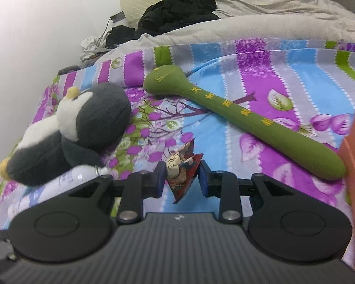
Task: Organize soft objects
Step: 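Close left gripper on plastic packet while right gripper closes on wrapped figurine, then carry packet with left gripper and figurine with right gripper over pink box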
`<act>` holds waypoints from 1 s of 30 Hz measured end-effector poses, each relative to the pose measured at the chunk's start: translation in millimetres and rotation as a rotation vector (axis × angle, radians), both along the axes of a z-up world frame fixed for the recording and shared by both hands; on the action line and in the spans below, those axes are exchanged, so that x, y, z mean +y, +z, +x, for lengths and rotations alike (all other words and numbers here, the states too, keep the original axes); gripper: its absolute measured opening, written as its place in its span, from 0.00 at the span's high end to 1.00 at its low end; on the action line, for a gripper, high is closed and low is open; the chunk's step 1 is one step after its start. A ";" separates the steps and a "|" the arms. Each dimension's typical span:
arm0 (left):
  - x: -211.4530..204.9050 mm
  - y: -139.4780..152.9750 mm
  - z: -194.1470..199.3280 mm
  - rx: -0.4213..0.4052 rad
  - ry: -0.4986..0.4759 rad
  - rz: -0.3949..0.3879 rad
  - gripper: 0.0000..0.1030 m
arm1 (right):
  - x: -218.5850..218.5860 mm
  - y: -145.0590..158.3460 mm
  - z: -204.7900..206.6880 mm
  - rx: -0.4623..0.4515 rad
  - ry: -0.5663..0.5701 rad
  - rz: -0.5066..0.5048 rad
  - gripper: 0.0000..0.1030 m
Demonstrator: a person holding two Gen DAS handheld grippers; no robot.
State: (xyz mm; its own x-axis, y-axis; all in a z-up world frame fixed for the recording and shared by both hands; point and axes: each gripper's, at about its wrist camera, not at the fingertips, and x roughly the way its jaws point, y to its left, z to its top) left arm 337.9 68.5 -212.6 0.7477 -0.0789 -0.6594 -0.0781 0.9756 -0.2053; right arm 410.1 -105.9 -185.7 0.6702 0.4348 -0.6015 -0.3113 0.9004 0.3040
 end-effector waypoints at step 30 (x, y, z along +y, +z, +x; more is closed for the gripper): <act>-25.8 55.2 -138.7 0.016 -0.010 -0.063 0.82 | -39.1 36.7 -177.2 0.015 0.016 -0.133 0.68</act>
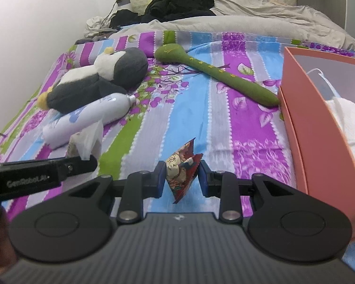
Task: Organize soft objects
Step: 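Carry packet with left gripper and figurine with right gripper over pink box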
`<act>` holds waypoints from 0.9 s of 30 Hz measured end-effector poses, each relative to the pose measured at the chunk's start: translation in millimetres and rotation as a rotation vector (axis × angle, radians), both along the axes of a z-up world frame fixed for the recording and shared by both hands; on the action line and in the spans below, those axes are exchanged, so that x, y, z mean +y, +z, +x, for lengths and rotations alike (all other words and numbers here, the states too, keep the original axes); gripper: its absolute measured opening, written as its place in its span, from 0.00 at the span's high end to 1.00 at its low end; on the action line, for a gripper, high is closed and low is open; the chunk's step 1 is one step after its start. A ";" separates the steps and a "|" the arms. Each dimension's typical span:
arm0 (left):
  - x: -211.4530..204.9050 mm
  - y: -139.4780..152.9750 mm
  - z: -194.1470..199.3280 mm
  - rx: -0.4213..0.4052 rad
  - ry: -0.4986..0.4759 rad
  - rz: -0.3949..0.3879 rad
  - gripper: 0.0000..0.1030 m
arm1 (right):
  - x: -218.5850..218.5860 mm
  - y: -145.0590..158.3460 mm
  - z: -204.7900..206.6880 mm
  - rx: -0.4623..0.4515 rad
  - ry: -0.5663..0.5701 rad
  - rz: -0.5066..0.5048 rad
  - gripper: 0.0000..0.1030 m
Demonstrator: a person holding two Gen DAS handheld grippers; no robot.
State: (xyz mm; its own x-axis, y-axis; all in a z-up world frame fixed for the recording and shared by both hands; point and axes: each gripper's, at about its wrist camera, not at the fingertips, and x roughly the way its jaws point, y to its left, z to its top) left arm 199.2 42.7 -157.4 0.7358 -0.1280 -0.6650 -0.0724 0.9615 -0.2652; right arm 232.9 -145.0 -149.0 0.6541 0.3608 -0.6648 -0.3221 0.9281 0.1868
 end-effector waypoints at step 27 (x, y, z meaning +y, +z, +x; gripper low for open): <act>-56.0 107.2 -70.3 -0.056 -0.069 0.021 0.82 | -41.1 95.5 -90.1 -0.125 0.010 0.031 0.68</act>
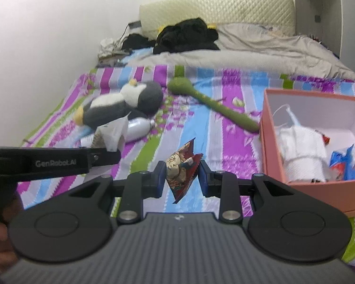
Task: Organize soft objects
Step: 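Carry packet with left gripper and figurine with right gripper over pink box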
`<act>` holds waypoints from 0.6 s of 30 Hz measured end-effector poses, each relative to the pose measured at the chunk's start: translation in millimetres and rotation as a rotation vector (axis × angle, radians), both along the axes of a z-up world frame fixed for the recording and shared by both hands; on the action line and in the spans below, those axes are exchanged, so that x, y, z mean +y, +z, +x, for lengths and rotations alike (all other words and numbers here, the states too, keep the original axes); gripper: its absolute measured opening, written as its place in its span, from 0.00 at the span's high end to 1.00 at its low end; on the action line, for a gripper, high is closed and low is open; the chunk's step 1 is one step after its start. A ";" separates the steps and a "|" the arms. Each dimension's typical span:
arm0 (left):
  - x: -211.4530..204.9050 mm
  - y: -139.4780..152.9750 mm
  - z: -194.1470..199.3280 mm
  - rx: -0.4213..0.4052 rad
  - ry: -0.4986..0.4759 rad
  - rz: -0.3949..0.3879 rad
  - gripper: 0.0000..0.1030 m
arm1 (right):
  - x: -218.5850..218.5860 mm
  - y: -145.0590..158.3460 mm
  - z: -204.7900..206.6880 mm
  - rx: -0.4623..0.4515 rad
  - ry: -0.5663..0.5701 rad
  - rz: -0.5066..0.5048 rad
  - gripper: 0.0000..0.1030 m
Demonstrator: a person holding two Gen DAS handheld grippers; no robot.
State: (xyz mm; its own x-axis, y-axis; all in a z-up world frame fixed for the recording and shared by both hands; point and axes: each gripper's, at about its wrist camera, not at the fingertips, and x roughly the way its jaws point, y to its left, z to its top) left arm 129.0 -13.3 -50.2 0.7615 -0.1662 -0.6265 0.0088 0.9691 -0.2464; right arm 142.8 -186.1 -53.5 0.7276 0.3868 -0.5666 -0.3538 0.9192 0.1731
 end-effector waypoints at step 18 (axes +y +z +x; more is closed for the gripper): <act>-76.2 76.8 39.6 -0.050 -0.158 -0.017 0.82 | -73.9 68.6 6.1 -0.072 -0.142 -0.012 0.68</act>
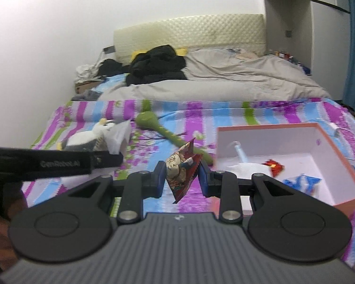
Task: Organize soft objects
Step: 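Carry packet with left gripper and figurine with right gripper over pink box, then lower packet and figurine into pink box and open both grippers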
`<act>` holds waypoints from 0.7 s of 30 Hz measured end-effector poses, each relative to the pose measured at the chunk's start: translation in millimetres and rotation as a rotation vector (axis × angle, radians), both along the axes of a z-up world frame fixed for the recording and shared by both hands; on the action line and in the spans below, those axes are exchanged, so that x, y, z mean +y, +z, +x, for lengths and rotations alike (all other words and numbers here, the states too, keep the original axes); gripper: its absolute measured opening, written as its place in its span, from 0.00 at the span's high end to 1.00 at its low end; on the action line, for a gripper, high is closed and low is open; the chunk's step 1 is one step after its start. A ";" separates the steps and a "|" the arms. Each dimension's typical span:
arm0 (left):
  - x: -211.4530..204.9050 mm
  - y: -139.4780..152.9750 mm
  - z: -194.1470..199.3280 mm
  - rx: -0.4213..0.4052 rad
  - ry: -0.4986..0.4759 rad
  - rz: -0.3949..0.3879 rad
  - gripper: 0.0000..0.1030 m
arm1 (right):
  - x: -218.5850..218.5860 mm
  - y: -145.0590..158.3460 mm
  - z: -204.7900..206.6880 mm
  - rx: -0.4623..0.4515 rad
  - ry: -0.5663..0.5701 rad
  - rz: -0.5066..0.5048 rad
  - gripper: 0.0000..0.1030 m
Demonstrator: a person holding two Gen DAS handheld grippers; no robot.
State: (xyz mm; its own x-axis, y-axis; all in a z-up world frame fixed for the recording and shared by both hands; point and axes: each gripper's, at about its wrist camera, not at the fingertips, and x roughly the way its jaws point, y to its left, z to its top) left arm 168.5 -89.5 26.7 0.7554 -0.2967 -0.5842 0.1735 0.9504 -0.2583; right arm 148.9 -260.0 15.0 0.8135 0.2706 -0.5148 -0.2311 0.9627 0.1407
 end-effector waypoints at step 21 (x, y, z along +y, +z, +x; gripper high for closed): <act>-112.2 -46.4 89.9 0.120 -0.194 0.001 0.82 | -103.9 -38.8 54.4 0.168 -0.204 0.014 0.68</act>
State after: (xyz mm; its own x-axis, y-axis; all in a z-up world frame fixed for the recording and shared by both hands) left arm 258.4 -201.8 -19.7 0.6097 -0.4289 -0.6665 0.3209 0.9025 -0.2871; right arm 203.3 -363.9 -23.8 0.7553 0.1174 -0.6448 -0.0044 0.9847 0.1740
